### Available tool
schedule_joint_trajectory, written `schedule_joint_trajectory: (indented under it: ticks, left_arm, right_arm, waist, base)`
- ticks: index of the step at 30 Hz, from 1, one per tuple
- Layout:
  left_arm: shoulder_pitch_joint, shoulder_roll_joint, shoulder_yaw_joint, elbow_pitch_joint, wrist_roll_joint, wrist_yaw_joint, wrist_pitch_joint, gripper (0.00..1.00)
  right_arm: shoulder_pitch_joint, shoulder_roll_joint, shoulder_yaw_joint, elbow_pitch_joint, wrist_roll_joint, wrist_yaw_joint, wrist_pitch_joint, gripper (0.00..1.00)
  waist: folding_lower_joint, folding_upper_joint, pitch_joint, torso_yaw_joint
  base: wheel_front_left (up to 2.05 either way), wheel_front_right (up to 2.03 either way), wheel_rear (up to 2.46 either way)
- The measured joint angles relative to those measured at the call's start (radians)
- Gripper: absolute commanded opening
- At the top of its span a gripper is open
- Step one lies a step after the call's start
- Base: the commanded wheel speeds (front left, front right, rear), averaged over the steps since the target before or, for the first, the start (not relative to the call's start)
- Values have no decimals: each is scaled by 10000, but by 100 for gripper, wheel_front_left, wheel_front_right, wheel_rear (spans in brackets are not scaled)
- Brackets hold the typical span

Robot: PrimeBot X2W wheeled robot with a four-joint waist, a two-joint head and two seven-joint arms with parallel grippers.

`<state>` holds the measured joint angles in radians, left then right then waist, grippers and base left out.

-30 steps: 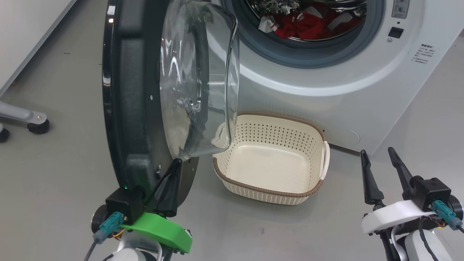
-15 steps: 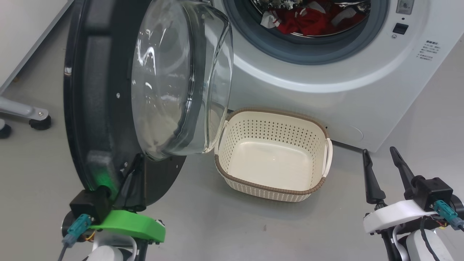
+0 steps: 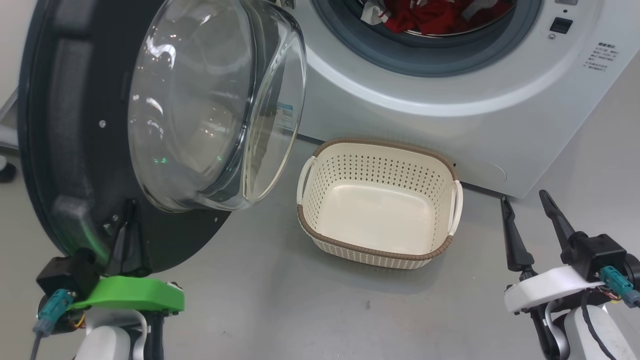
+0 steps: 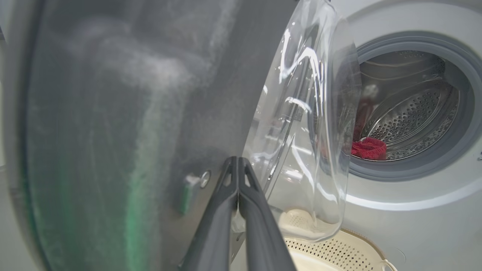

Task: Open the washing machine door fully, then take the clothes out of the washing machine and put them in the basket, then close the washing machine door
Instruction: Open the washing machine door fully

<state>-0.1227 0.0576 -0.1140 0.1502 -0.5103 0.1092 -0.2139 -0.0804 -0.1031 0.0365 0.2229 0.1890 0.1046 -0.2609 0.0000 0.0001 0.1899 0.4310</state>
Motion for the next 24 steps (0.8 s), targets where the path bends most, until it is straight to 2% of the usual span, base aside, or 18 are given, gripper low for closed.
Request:
schedule_joint_trajectory:
  ticks: [24]
  left_arm:
    - [-1138,341,2171,1306,-387,61,-265,0]
  right_arm:
    - [-349,-230,48,-125,-71,86,0,100]
  waist:
    - [0,0,731,-134]
  base:
    - [0,0,0]
